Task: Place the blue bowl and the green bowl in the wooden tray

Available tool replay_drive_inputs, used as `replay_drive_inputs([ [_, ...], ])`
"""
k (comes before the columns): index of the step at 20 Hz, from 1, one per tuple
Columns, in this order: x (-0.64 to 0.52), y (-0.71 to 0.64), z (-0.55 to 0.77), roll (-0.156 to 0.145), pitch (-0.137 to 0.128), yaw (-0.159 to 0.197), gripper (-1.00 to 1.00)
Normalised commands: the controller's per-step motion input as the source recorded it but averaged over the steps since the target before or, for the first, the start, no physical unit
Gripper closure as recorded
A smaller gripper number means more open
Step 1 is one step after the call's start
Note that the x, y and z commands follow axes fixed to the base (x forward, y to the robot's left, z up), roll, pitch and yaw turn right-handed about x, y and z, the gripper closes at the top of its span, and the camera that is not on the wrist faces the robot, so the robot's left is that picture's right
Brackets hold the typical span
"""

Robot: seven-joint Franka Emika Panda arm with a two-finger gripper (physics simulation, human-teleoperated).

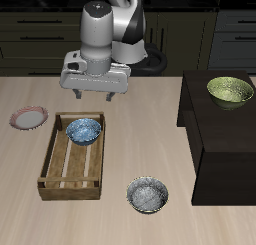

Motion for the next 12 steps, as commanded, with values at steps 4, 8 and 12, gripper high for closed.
replay_drive_inputs([
  [4,-0.13,0.23,0.56,0.011,0.008,-0.01,-1.0],
  [8,-0.03,0.12,0.36,0.03,0.005,0.012,-1.0],
  [12,0.0,0.06,0.51,0.021,-0.039,0.011,-1.0],
])
